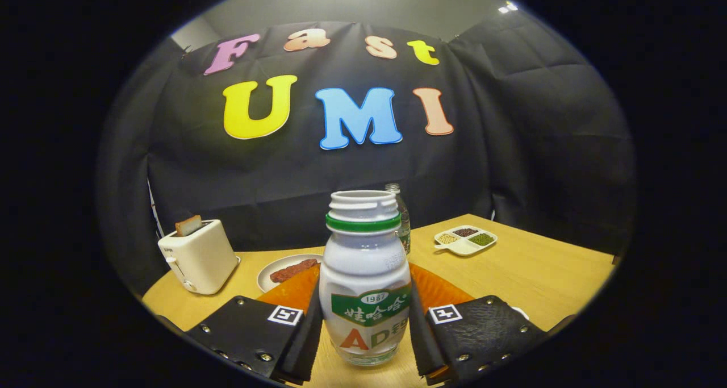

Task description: Take the bottle from table, then pour the juice into the cup, finally place the bottle on the coaster

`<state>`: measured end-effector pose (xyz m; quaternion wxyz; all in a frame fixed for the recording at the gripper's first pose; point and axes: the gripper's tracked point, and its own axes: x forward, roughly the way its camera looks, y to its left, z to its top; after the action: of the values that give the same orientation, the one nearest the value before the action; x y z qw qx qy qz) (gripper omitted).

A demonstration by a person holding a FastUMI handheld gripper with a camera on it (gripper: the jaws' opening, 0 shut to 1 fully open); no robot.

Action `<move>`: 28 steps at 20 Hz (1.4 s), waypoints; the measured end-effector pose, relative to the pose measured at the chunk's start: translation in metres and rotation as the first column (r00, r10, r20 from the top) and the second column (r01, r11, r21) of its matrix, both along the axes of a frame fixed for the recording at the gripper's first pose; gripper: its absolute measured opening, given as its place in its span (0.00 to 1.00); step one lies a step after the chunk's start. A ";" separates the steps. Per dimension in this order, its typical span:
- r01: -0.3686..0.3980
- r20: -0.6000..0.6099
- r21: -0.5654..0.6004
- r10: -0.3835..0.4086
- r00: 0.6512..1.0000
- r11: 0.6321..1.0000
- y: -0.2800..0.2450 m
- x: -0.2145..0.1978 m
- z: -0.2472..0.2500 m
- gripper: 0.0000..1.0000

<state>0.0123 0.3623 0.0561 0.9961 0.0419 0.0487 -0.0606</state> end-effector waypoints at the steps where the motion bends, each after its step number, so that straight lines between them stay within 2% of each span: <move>1: -0.005 -0.005 -0.034 0.005 1.000 0.999 0.004 0.004 -0.002 0.66; 3: -0.015 -0.015 -0.068 0.014 1.000 0.998 0.009 0.015 -0.008 0.66; 13: -0.042 -0.010 -0.073 0.041 0.999 0.996 0.020 0.045 -0.042 0.66; 20: -0.049 0.013 -0.023 0.049 0.999 0.999 0.023 0.049 -0.052 0.66; 28: -0.066 0.048 -0.053 0.069 0.996 0.996 0.029 0.048 -0.055 0.67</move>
<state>0.0600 0.3917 0.0015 0.9992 0.0160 0.0239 -0.0269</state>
